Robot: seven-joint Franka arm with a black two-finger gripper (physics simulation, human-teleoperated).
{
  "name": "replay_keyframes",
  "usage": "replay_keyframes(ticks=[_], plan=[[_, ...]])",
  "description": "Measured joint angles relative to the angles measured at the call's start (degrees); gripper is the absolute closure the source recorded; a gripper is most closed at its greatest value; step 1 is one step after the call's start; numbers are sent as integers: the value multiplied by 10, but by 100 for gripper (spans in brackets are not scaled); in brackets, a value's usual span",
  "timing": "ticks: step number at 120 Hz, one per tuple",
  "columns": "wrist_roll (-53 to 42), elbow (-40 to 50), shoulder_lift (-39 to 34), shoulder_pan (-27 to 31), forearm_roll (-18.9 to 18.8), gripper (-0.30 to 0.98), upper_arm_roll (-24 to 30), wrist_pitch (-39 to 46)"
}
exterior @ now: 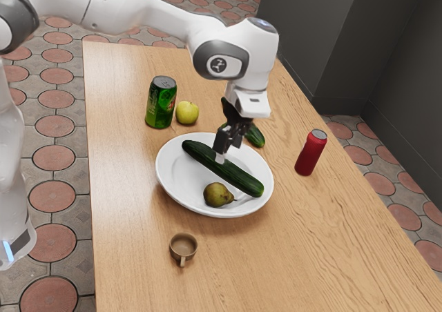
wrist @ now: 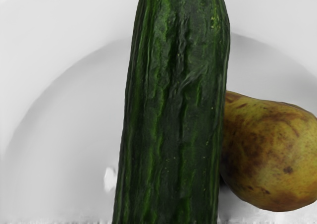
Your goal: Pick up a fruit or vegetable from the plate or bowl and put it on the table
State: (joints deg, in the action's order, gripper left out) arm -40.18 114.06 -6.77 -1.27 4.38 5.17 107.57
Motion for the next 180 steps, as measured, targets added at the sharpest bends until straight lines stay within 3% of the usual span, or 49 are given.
replay_keyframes(ticks=[66, 160, 180], plan=[[-75, 46, 11, -1, 0, 0, -4, 52], [-107, 68, 16, -2, 0, 0, -4, 70], [-105, 71, 15, -2, -3, 32, -4, 73]])
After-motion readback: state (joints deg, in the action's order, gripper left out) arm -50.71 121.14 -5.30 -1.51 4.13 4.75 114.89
